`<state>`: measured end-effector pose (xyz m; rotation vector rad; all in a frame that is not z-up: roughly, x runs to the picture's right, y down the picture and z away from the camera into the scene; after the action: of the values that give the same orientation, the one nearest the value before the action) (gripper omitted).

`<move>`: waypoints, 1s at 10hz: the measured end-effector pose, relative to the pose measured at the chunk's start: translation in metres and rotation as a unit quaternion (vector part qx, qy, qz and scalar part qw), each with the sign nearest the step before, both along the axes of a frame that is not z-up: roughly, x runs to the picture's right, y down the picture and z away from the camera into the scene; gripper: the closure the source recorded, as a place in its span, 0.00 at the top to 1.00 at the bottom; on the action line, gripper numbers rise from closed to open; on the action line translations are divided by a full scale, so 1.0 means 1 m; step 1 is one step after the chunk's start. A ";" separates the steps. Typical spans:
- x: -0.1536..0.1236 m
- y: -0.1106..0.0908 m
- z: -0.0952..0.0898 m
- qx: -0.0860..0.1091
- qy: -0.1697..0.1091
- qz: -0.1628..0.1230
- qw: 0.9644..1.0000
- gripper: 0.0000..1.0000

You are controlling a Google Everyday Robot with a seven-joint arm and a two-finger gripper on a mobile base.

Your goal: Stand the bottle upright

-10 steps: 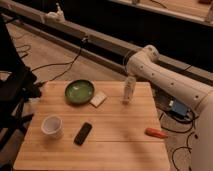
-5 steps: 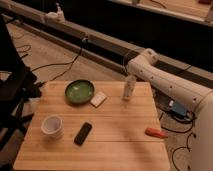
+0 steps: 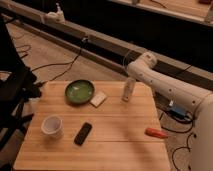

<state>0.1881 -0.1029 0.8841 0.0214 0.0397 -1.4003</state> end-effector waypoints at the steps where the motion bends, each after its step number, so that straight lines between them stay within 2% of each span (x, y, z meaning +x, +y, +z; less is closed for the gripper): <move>1: -0.002 0.000 -0.001 0.002 -0.002 0.001 1.000 0.56; 3: -0.007 0.001 -0.004 0.004 -0.006 0.001 1.000 0.74; 4: -0.009 0.001 -0.006 0.006 -0.009 0.002 1.000 0.79; 10: -0.030 0.015 -0.030 0.010 -0.041 -0.008 0.999 0.80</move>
<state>0.1578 -0.0879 0.8539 0.0951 -0.0146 -1.4142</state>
